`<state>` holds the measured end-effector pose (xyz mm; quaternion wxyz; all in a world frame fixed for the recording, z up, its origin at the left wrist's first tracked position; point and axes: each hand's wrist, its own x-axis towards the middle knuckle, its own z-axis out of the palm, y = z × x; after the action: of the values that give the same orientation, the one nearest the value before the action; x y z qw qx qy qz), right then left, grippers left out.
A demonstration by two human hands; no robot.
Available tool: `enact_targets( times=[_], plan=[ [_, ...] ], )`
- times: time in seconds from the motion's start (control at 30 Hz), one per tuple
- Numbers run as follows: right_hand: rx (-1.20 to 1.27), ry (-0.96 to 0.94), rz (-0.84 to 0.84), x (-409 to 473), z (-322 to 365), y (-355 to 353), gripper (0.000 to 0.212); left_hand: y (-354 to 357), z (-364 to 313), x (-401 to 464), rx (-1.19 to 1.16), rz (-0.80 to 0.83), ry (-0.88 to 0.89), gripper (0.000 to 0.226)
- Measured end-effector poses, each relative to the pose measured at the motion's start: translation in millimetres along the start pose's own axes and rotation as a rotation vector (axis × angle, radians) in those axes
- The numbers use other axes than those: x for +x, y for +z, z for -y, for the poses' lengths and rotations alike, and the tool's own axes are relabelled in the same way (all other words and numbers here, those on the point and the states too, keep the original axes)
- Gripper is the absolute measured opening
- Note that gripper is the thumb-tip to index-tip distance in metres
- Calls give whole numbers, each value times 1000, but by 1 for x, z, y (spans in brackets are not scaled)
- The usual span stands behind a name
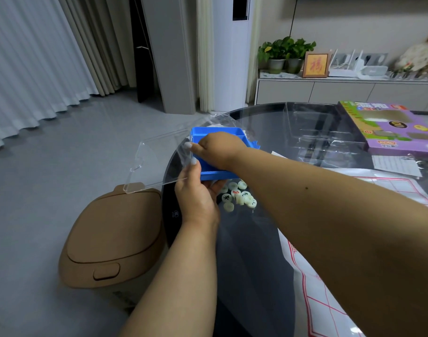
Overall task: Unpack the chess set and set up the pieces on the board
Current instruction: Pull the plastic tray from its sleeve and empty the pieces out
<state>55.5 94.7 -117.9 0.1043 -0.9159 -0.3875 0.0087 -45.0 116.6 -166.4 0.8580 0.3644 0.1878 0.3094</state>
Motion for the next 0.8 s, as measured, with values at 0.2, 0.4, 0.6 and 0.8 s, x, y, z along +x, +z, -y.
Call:
enact_targets(
  times=[0.2,0.4,0.6,0.8],
  plan=[
    [203,43,-174,-2,-1,-7,54,-3,1,4,15,28,-9,34],
    [730,146,-433,-6,-3,-17,55,-1,-1,4,22,-13,19,34],
    [1085,272,-693,-13,-17,-25,54,-3,-4,7,-39,-61,98,33],
    [897,408,-677,-33,-41,13,55,-8,-7,12,-27,-223,167,35]
  ],
)
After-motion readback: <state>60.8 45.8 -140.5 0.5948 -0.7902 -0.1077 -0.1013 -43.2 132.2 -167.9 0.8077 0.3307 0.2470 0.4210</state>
